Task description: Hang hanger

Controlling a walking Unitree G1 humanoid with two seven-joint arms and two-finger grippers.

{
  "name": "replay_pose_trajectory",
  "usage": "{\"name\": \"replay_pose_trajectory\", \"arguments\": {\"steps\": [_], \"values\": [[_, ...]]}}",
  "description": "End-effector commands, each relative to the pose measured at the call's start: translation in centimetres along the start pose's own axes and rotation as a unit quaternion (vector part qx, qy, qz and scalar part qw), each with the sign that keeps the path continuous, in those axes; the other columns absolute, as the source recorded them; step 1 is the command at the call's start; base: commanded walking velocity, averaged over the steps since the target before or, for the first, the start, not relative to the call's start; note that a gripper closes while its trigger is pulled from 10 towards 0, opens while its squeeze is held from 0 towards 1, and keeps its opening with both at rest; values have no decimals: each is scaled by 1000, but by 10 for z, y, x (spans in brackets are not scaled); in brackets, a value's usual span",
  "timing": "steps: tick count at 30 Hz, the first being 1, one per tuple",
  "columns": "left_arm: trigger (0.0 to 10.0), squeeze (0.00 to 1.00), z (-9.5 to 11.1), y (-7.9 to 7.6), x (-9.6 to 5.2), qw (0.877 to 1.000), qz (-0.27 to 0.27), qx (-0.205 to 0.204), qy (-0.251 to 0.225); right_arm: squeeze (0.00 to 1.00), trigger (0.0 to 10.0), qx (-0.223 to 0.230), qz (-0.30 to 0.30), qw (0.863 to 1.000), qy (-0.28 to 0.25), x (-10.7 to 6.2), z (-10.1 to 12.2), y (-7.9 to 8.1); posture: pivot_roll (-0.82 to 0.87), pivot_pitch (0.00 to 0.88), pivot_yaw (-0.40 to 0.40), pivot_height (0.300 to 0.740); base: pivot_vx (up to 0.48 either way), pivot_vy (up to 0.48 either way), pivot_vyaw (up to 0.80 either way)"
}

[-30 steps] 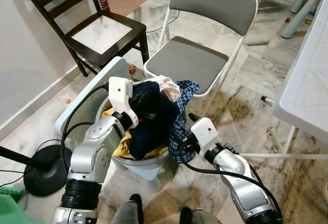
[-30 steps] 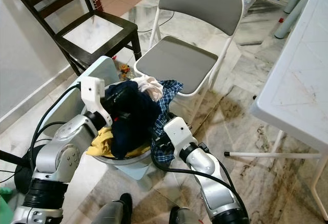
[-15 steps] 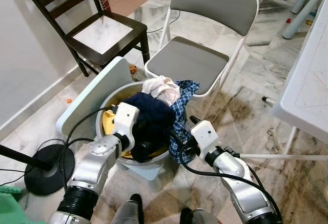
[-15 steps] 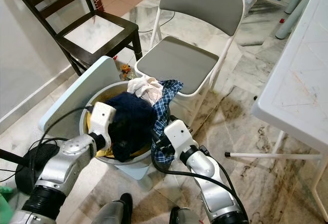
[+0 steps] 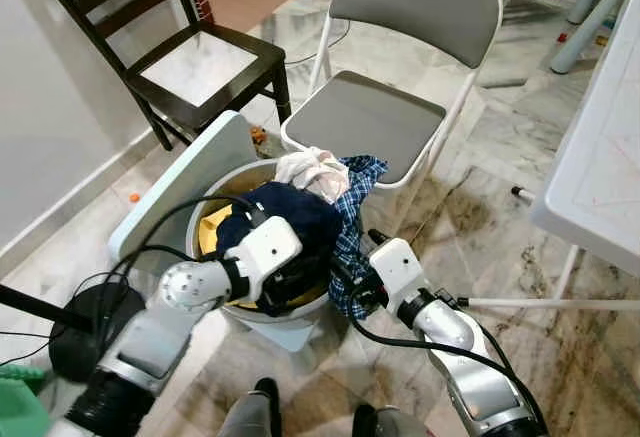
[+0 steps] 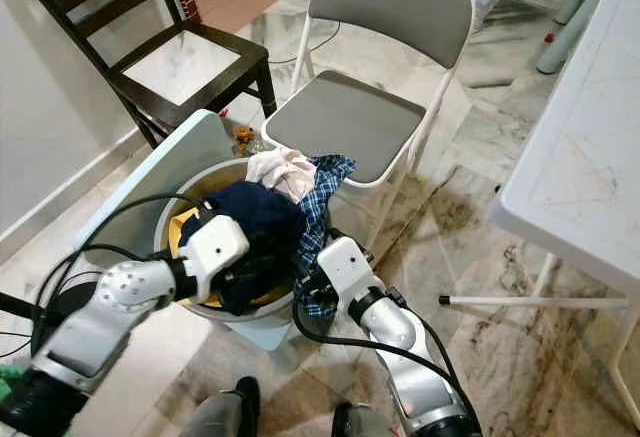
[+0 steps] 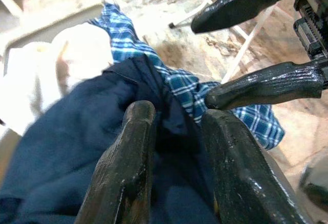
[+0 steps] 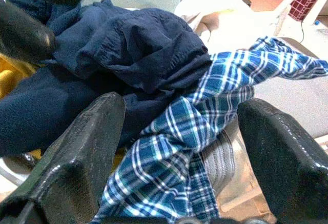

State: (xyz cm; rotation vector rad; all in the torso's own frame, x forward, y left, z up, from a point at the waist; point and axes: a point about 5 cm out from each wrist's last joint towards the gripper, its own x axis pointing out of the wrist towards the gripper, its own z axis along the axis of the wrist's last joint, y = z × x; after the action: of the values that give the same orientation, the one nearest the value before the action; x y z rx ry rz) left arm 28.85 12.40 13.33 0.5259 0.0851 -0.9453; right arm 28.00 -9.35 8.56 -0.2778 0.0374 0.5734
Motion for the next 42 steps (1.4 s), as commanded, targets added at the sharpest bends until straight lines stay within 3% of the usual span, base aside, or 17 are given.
{"name": "replay_pose_trajectory", "arguments": {"steps": [1,3,6,9,12,18,22,24,27,28,29,30,38,42], "values": [[10000,1000,0,2,-8,1000,2,13,-10,0,10000,1,6,1000,7,-1,-4,4,103,251,41,740,0,0,0],[10000,1000,-9,14,-28,998,17,58,-5,0,10000,1,7,1000,7,0,-4,4,114,253,42,740,0,0,0],[10000,1000,-16,21,-38,997,30,69,2,0,10000,1,8,1000,6,1,-4,4,118,253,43,740,0,0,0],[10000,1000,-40,29,-61,994,34,96,51,0,10000,1,9,1000,7,1,-4,5,132,256,43,740,0,0,0],[10000,1000,-61,33,-80,991,43,94,86,0,10000,2,12,1000,8,2,-5,6,139,259,42,740,0,0,0],[10000,1000,-78,32,-95,986,41,118,115,0,10000,2,18,1000,9,3,-5,8,146,264,37,740,0,0,0],[10000,1000,-77,37,-95,984,52,128,110,0,10000,1,19,1000,9,3,-5,8,145,266,36,740,0,0,0],[10000,1000,-75,54,-95,976,101,159,109,0,10000,0,19,1000,9,3,-5,8,137,267,37,740,0,0,0],[10000,1000,-71,64,-95,969,129,184,105,0,10000,-1,19,1000,9,2,-6,8,133,266,38,740,0,0,0],[10000,486,-68,68,-94,965,141,197,101,0,10000,-2,18,1000,10,1,-6,8,128,265,38,740,0,0,0],[10000,486,-68,68,-94,965,141,197,101,0,10000,-2,18,1000,10,1,-6,8,128,265,38,740,0,0,0],[10000,0,-67,70,-93,963,145,204,99,0,10000,-2,18,1000,10,1,-7,8,126,264,37,740,0,0,0],[10000,0,-71,61,-75,962,49,252,98,0,10000,-6,19,1000,11,0,-6,5,113,263,25,740,0,0,0],[10000,0,-76,60,-73,958,17,262,114,0,10000,-8,19,1000,11,0,-6,4,107,263,24,740,0,0,0]]}}
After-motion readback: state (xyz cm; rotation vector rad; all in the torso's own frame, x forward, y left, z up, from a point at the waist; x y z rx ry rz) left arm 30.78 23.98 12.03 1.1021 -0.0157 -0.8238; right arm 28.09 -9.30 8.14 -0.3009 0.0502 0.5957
